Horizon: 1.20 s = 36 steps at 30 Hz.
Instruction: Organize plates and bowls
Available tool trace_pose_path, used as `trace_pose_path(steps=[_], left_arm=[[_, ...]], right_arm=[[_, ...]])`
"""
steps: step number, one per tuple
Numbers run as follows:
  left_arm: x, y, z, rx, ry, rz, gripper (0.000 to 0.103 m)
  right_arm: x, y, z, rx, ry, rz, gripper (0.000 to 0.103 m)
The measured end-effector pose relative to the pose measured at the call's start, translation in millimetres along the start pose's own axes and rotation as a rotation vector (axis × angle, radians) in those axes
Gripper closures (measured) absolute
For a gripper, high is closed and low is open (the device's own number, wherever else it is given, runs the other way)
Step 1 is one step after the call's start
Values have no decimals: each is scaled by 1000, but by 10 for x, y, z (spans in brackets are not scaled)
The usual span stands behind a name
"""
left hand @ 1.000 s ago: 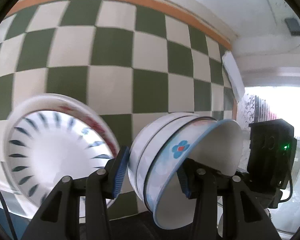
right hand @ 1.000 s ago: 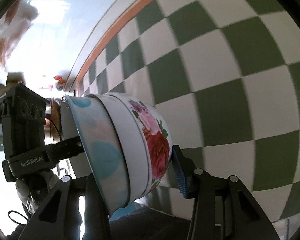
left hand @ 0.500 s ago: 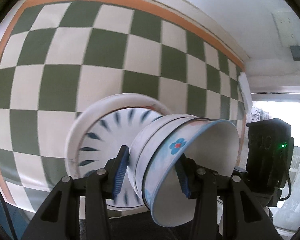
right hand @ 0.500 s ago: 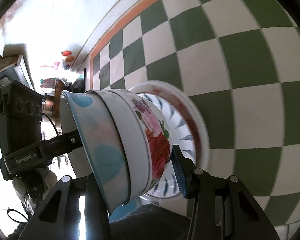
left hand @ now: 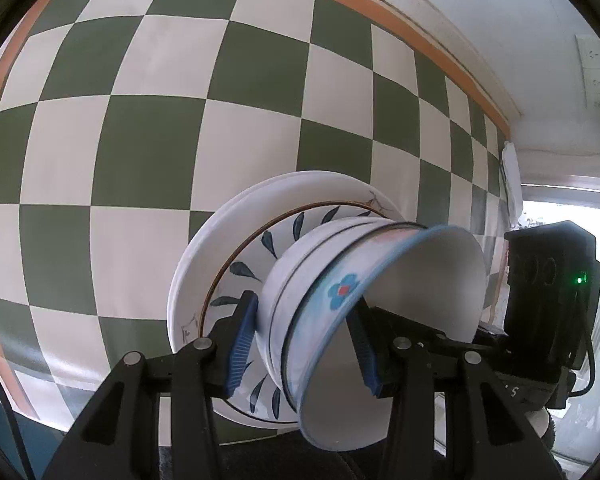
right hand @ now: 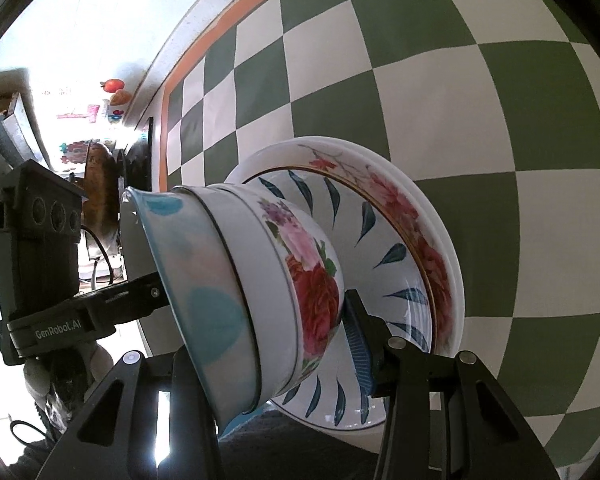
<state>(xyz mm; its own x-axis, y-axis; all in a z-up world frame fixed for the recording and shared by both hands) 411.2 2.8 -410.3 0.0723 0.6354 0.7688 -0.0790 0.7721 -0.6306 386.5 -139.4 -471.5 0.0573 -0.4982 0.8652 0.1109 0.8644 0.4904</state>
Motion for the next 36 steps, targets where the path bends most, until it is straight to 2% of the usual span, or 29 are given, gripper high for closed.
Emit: trace_pose_path(steps=[16, 23, 30, 32, 36], left_arm=[[17, -9, -4, 7, 7, 19, 62], [165, -15, 64, -23, -36, -47, 62], [465, -125, 215, -112, -121, -163, 61], [561, -151, 265, -137, -148, -209, 60], [737, -240, 391, -191, -197, -269, 59]], right_arm=[[38, -56, 7, -32, 18, 37, 56], [211, 16, 75, -7, -14, 91, 56], [574, 173, 233, 48, -116, 211, 56], [699, 231, 313, 70, -157, 274, 56], [918, 320, 492, 81, -230, 355, 50]])
Point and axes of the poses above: each gripper's, at about its wrist camera, not at the fingertips, and x roughly against the way its jaws point, y to its left, z to its underside, the point moved 5 cm from there along -x, roughly the way its jaws point, and after that the axes turned 13 degrees about z, right-handed, at the moved point
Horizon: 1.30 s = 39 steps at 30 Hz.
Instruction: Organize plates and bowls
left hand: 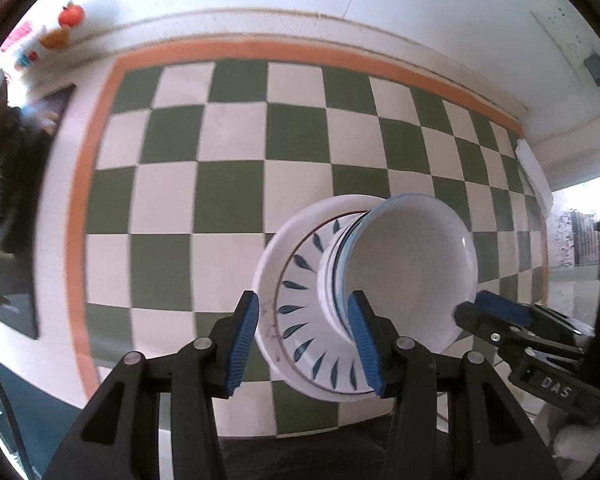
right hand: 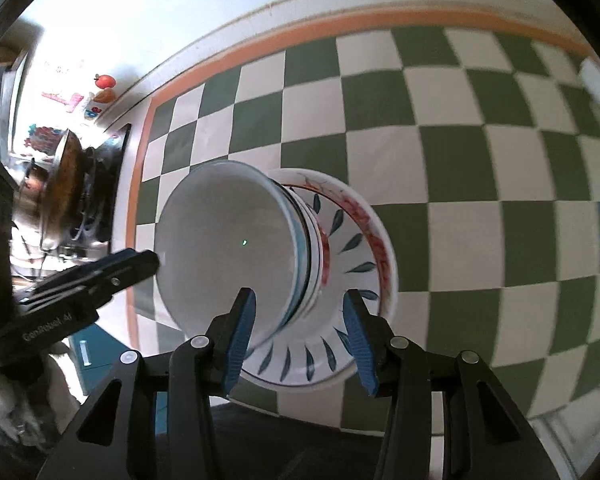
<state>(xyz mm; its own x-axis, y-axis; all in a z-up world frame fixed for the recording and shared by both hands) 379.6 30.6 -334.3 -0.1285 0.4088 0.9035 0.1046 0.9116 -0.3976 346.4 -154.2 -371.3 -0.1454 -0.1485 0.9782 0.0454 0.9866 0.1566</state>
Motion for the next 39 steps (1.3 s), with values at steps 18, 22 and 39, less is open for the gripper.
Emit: trace_pose_path(steps=[18, 22, 39], left_arm=[[728, -362, 263, -97, -241, -94, 9], [875, -490, 411, -98, -283, -112, 9], [1930, -1134, 1646, -120, -442, -149, 9]], right_arm=[[1054, 28, 393, -9, -276, 191, 11], [1328, -8, 557, -10, -326, 169, 11], [2691, 42, 1765, 68, -495, 168, 10]])
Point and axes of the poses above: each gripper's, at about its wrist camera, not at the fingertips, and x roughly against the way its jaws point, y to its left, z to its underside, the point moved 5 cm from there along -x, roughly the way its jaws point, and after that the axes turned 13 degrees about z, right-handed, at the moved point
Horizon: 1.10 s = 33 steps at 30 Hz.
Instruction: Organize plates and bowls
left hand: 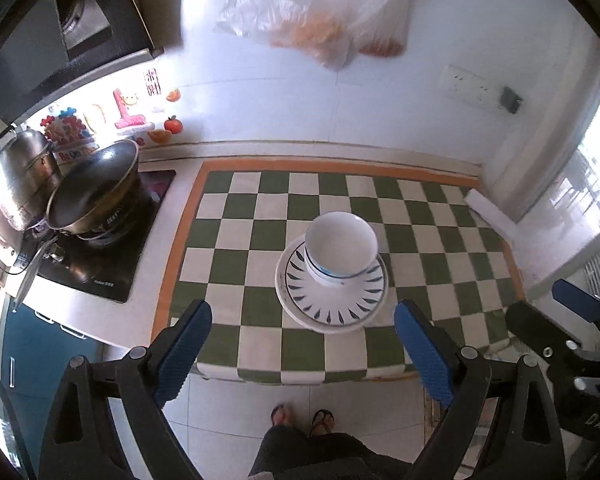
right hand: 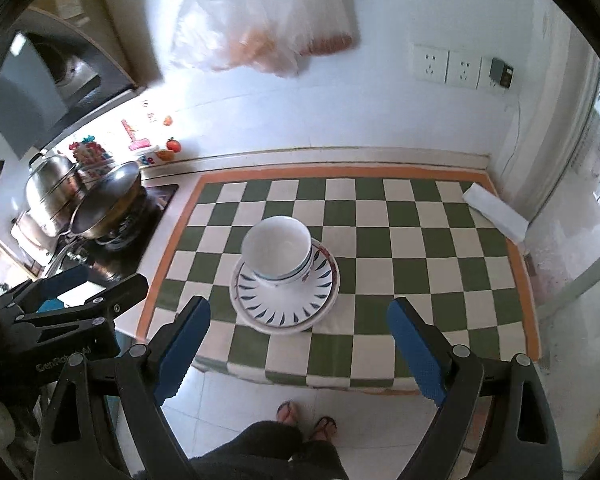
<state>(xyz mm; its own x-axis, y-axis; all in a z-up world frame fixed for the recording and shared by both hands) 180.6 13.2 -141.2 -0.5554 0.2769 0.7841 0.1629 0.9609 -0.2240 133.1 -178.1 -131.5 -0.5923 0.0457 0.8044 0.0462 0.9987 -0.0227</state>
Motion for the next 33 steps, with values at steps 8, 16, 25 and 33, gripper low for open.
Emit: trace_pose_path(steps=[8, 16, 25, 33], left_arm=[[545, -57, 257, -24, -26, 6, 9], [816, 13, 470, -37, -4, 9, 9], [1016, 58, 580, -54, -27, 16, 9], [1071, 68, 622, -48, -29, 29, 9]], right_arm=[[641, 49, 297, 7, -28, 29, 10], [1014, 76, 448, -25, -41, 93, 10], [1117, 147, 584, -42, -25, 90, 10], [1123, 132, 599, -44, -25, 92, 10]])
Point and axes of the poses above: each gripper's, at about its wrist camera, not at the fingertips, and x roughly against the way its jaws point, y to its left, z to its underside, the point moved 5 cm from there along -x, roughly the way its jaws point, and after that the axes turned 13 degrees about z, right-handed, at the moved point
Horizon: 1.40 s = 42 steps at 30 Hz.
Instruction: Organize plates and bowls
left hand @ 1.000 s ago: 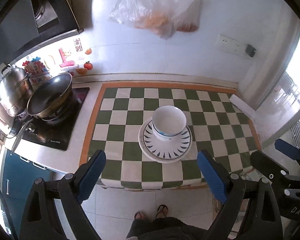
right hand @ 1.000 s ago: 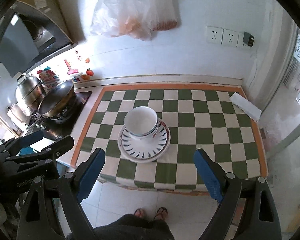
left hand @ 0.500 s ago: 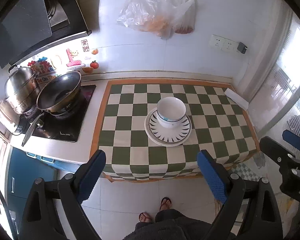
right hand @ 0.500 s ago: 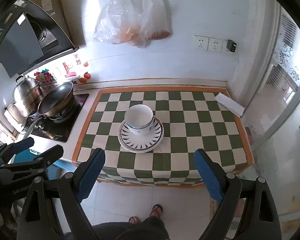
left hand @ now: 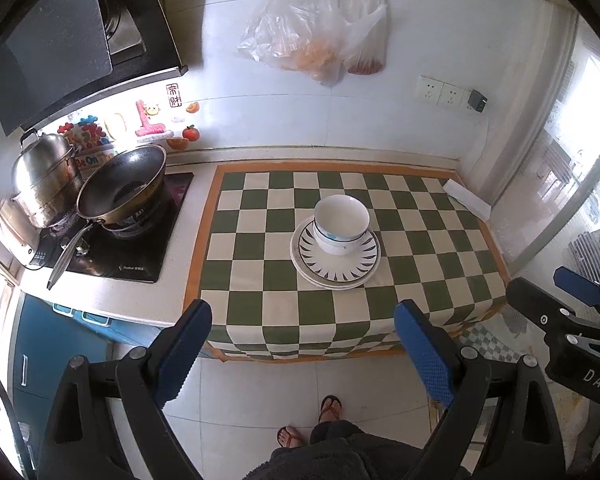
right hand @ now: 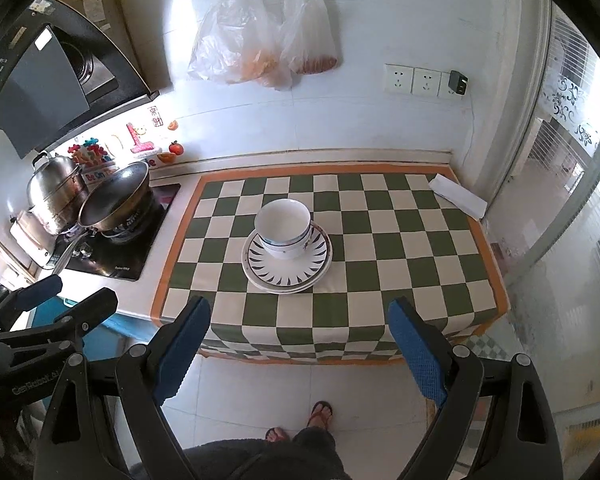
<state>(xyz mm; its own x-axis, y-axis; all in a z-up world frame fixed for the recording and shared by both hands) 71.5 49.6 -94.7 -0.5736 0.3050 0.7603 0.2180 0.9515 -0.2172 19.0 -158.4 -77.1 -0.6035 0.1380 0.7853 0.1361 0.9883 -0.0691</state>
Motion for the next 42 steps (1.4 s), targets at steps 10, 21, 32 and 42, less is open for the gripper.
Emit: trace_pose_path(steps=[10, 21, 32, 42], left_arm=[[35, 11, -23, -4, -9, 7, 9], [26, -17, -36, -7, -7, 11, 9], [22, -15, -47, -5, -13, 12, 9], [40, -33, -55, -21, -29, 4, 9]], right_arm=[[25, -39, 60, -19, 0, 5, 10], [36, -38, 56, -23, -2, 9, 10], [51, -47, 62, -30, -4, 2, 10], [-9, -44, 11, -19, 3, 5, 10]])
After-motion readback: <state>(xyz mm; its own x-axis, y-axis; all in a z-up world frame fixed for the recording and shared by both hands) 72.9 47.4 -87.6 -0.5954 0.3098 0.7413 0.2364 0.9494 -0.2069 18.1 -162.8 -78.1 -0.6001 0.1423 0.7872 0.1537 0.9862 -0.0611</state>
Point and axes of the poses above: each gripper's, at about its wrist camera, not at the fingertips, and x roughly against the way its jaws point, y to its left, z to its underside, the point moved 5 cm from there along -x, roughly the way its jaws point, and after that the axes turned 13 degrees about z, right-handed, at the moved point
